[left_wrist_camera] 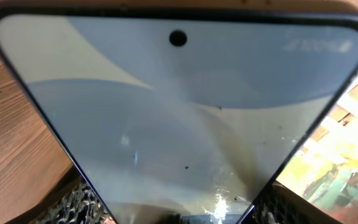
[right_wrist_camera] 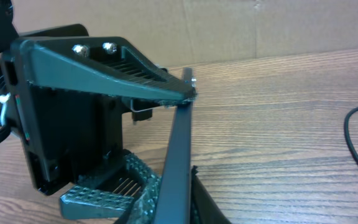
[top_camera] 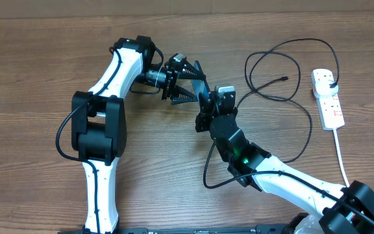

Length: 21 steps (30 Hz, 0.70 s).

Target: Plug charger to phone and switch on socket

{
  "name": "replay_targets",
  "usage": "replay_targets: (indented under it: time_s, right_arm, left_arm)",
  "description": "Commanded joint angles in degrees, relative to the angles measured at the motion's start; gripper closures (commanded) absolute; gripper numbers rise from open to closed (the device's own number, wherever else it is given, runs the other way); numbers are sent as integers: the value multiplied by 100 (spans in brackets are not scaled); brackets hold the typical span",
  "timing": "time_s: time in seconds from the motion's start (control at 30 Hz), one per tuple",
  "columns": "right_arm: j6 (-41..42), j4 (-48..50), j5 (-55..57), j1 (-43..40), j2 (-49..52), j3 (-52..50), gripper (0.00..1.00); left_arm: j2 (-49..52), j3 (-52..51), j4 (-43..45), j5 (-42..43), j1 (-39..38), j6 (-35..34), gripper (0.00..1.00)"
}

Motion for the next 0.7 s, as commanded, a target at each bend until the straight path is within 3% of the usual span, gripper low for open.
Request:
replay_targets:
  time_s: [0.0,0.13,0.2,0.5,0.67]
  right_arm:
    - [-42,87,-376,24,7,94,90]
    - [-39,90,-393,24,7,94,92]
    - [-39,96,-391,24,7,94,93]
    - [37,68,188,-39,-236,96,96]
    - [348,-463,302,-269,-874,94,96]
  left_arm:
    - [33,149,4,214,-9,46,27]
    - [31,149,4,188,-9,44,22]
    - [33,149,7,2,-9,37,0]
    - [-17,396,210,-809,317,-297,0]
    - [-339,1279,-640,-2048,588,90,0]
